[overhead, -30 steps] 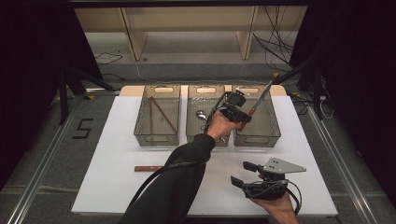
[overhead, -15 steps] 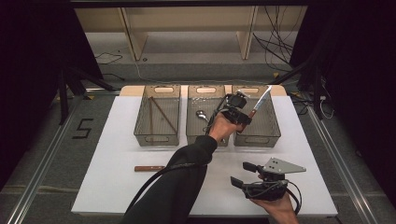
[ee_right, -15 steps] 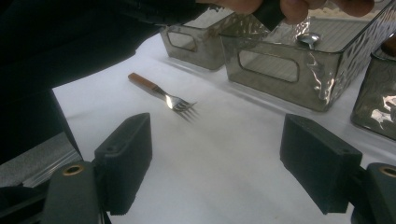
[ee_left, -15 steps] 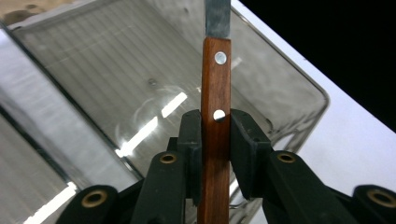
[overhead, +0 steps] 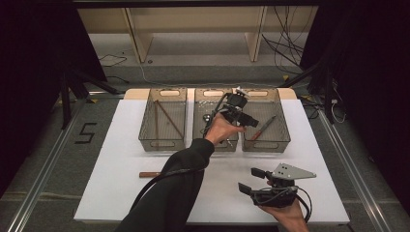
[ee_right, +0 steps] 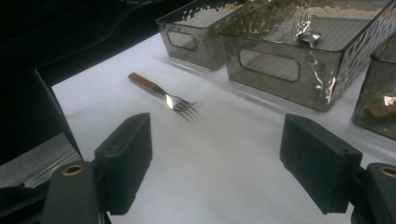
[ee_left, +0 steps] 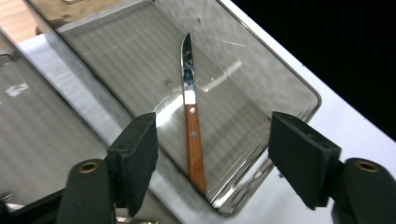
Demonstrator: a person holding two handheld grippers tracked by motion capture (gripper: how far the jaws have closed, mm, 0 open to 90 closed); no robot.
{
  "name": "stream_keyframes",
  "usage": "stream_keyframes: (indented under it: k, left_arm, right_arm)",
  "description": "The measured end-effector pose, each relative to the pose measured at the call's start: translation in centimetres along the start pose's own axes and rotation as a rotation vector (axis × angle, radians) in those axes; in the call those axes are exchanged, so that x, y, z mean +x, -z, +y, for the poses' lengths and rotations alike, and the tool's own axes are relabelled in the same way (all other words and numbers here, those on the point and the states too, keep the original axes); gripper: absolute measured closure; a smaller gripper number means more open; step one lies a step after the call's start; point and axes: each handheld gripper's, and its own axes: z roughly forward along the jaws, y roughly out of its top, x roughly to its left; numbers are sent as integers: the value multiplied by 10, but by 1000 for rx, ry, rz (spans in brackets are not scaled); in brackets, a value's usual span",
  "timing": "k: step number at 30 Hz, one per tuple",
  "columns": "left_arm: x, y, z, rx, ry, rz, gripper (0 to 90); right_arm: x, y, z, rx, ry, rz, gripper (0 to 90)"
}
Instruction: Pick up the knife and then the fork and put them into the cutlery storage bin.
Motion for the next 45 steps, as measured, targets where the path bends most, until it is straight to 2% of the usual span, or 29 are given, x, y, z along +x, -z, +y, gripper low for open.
stream_keyframes:
  k: [8, 10, 15, 20, 28, 37, 42, 45]
  left_arm:
    - [12, 42, -13, -29, -49, -15, 224]
    - [16, 54, -19, -39, -43, -20, 207]
    - [30, 79, -37, -46, -59, -14, 183]
    - [42, 95, -54, -43, -71, 15, 173]
    - [51, 114, -80, -54, -70, 13, 166]
    - [55, 130, -109, 8, -128, 42, 162]
    - [56, 137, -127, 62, -148, 64, 162]
    - [60, 142, -138, 73, -148, 72, 162]
  right_arm:
    - [0, -1, 0, 2, 0, -5, 259]
    - [-1, -1, 0, 0, -2, -5, 258]
    - [0, -2, 0, 6, -2, -8, 258]
    - [0, -3, 0, 9, -5, -9, 258]
    - [-1, -3, -1, 6, -6, -11, 257]
    - [-1, -3, -1, 7, -7, -12, 258]
    - [-1, -3, 0, 7, -7, -12, 258]
    - [-1, -3, -1, 9, -6, -13, 258]
